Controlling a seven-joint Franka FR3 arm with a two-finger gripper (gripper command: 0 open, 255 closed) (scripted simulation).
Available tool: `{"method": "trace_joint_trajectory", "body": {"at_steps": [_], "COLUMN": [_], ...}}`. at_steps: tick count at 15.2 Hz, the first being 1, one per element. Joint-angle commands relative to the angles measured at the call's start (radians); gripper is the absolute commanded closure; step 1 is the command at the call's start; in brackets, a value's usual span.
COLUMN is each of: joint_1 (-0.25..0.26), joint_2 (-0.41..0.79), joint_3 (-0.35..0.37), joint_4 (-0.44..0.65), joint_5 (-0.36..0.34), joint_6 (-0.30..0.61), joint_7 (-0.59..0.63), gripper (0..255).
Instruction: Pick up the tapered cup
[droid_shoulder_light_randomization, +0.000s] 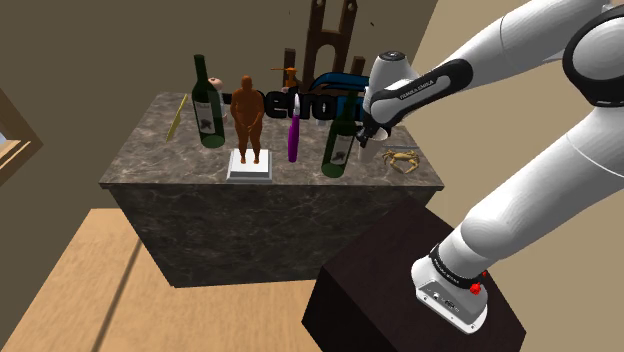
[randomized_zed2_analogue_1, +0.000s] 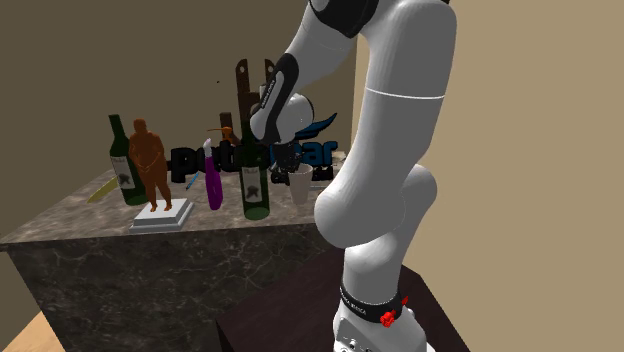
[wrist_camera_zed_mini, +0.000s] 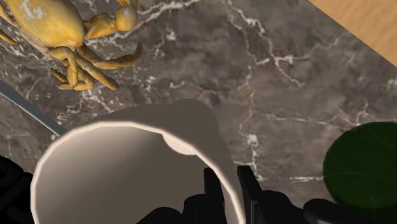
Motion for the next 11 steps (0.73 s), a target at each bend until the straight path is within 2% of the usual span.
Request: {"method": "trace_joint_trajectory", "body": {"at_steps": [1,5,11], "joint_1": [0.000,0.000,0.005], "joint_2": [0.000,0.002,-0.058], "joint_3": [0.000,0.000,0.002], "joint_4": [0.000,0.002,0.031], "joint_5": [0.000,0.001,0.018], "joint_6": [0.000,-0.001,-0.088], "joint_7": [0.000,-0.001,-0.022], "gripper": [255,255,255]}}
